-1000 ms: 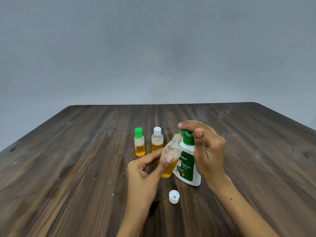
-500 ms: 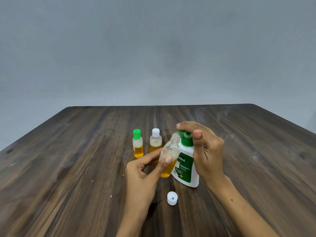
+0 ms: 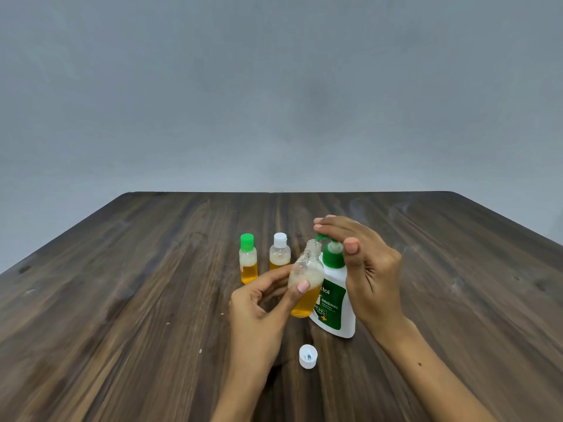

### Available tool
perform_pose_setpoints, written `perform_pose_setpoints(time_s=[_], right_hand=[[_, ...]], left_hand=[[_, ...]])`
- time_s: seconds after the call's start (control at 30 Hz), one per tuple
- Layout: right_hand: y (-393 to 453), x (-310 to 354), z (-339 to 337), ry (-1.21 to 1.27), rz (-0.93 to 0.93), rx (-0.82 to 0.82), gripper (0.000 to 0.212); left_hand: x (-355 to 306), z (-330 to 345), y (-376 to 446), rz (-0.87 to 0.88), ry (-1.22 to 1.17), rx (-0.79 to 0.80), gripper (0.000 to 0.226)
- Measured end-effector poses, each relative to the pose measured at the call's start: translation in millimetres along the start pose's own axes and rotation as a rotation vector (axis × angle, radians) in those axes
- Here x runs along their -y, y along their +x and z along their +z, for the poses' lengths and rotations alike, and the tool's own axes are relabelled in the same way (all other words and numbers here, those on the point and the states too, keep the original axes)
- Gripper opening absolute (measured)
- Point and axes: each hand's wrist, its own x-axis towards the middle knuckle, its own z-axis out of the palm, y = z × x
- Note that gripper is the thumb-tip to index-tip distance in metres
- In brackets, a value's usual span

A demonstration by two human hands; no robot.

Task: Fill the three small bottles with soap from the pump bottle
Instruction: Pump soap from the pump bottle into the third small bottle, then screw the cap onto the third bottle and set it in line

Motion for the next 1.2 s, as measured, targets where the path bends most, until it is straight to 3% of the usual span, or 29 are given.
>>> perform_pose_setpoints(time_s=[0.33,0.6,0.73,1.03,1.2], right_hand=[[10,1,-13,-0.053,0.058,0.097,0.053],[-28,28,-17,-0.222,-0.190,0.097,0.026],[-70,33,-13,-0.224,-0.226,0.214,0.020],[-94,35,-19,-0.255,0.031,0.626,0.035],[-96,35,-21,-0.282,0.039,0.691,0.035]], left_hand=[[-8,-8,2,0.080,-0.036,0.012,0.039],[-10,-51,-19,0.103,0.139,-0.017,0.037],[-4,-70,-37,0.071,0.191,-0.027,0.032],[0,-81,-51,0.014,0.168,-0.030,0.032],[5,-82,-50,0.005,0.141,-0.028,0.031]])
